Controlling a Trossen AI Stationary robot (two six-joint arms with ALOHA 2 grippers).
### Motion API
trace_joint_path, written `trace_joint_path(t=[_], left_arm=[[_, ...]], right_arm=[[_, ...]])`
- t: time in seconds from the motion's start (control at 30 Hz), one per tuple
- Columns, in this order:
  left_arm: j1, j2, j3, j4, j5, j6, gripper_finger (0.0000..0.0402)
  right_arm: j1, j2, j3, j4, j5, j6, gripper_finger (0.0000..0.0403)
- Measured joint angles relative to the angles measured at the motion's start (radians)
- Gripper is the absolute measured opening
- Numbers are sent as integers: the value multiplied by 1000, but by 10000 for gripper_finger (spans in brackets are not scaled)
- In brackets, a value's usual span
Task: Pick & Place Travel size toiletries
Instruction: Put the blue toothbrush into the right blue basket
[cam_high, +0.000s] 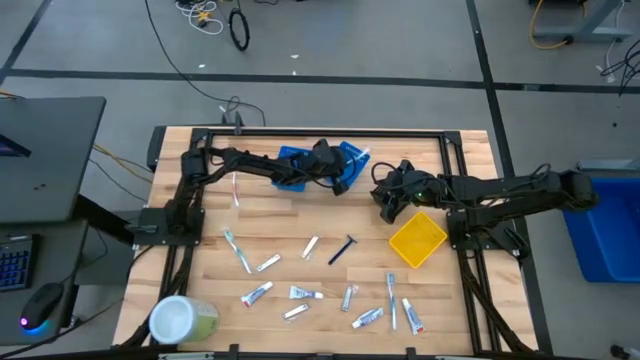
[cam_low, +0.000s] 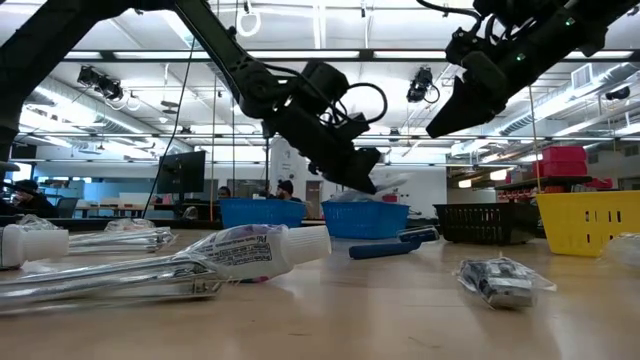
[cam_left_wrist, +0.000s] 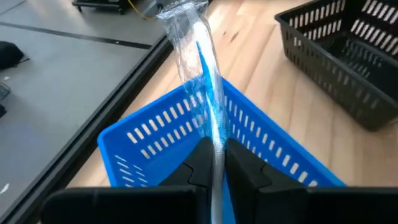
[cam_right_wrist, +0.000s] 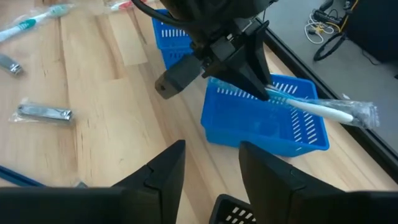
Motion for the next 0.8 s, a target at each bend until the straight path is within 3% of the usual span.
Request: trace_joint_path(t=[0.5, 0.8], left_arm=[[15, 0, 0, -29, 8, 20, 71], [13, 0, 0, -29, 21, -27, 135]], right_arm=[[0, 0, 0, 0, 0, 2, 141], [0, 0, 0, 0, -1, 11, 140]])
